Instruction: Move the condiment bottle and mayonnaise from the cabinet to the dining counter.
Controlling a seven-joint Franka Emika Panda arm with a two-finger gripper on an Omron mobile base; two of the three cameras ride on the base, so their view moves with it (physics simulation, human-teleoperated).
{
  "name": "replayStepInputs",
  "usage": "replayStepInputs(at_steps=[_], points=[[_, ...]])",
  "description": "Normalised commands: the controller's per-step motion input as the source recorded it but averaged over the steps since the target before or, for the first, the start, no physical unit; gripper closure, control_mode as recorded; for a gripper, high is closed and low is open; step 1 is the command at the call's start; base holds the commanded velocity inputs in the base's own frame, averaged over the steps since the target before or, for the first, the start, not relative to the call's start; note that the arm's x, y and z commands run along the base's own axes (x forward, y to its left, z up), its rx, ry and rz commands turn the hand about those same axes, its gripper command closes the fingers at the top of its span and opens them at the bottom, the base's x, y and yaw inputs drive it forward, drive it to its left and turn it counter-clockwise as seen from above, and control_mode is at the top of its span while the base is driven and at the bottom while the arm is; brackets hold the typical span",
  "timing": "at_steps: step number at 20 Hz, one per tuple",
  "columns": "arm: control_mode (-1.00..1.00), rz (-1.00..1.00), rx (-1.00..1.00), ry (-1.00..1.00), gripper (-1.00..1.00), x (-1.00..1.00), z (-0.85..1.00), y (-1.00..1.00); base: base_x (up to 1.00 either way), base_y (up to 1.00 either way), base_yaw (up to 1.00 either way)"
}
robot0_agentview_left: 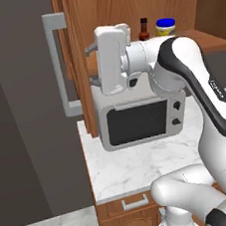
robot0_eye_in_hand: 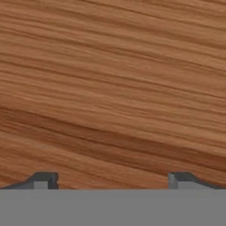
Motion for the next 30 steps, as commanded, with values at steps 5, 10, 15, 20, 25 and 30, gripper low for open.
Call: replayStepInputs(at_steps=[5,10,15,20,25,30], points=[[-1.0,-0.27,-0.24,-0.02,-1.0,0.19,0.11,-0.71,0.0,0.0,0.0],[-1.0,-0.24,-0.25,-0.08,-1.0,0.08,0.17,-0.84,0.0,0.0,0.0],[-1.0,-0.24,-0.29,-0.16,-1.0,0.03,0.18,-0.75,0.0,0.0,0.0],[-1.0,-0.24,-0.31,-0.19,-1.0,0.01,0.1,-0.7,0.0,0.0,0.0],[-1.0,-0.22,-0.3,-0.15,-1.0,0.01,0.04,-0.69,0.0,0.0,0.0],[-1.0,-0.16,-0.27,-0.1,-1.0,0.0,0.01,-0.54,0.0,0.0,0.0]])
